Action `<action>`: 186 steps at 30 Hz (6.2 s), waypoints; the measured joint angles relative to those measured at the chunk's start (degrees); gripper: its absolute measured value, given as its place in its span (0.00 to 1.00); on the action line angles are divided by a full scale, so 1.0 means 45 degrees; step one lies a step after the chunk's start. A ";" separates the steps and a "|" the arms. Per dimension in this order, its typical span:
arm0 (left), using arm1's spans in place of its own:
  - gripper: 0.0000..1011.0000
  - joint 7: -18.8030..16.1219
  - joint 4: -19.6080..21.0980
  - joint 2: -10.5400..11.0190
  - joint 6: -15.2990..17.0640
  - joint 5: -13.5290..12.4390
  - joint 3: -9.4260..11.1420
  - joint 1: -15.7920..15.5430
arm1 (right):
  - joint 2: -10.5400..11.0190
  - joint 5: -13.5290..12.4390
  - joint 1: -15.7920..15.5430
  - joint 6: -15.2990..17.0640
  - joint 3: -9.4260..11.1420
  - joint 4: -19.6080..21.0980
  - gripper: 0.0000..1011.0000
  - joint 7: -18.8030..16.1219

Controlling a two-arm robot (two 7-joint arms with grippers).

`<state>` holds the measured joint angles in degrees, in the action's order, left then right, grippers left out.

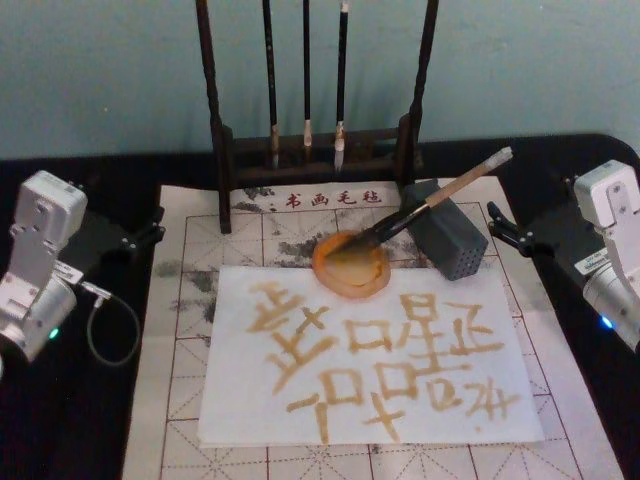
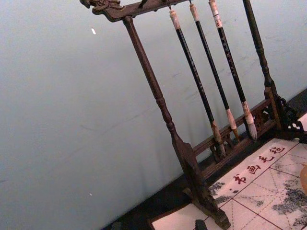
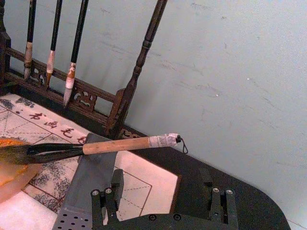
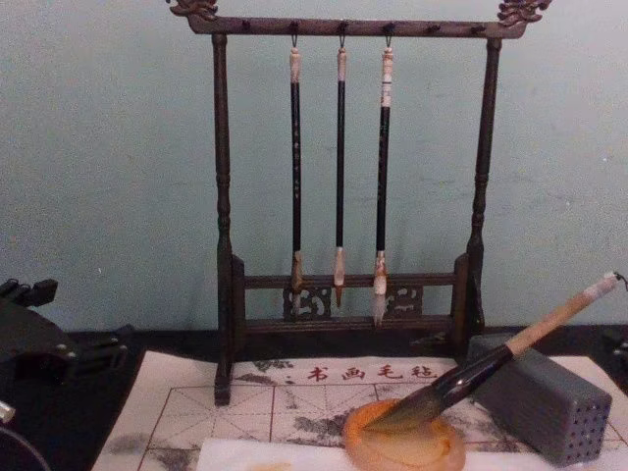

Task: Pick up the brush from the inkstone, write on the paper, then place the brush back to its original position.

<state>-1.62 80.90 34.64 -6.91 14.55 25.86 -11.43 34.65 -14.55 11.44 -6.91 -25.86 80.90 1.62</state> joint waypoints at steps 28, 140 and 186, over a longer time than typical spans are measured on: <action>0.99 0.0000 -0.0001 0.0000 0.0000 0.0000 0.0000 0.0000 | 0.0000 0.0000 0.0000 0.0001 0.0000 0.0000 0.99 0.0000; 0.99 0.0000 0.0000 0.0000 0.0000 0.0000 0.0000 0.0000 | -0.3866 -1.1036 0.0180 0.6798 0.4113 0.0214 0.99 -0.0877; 0.99 0.0000 0.0000 0.0000 0.0000 0.0000 0.0000 0.0000 | -0.4106 -1.1625 0.1827 0.5330 0.2444 -0.1780 0.99 -0.0330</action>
<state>-1.62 80.90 34.65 -6.91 14.55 25.86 -11.43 16.17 -66.86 19.66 17.07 -14.86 72.89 0.14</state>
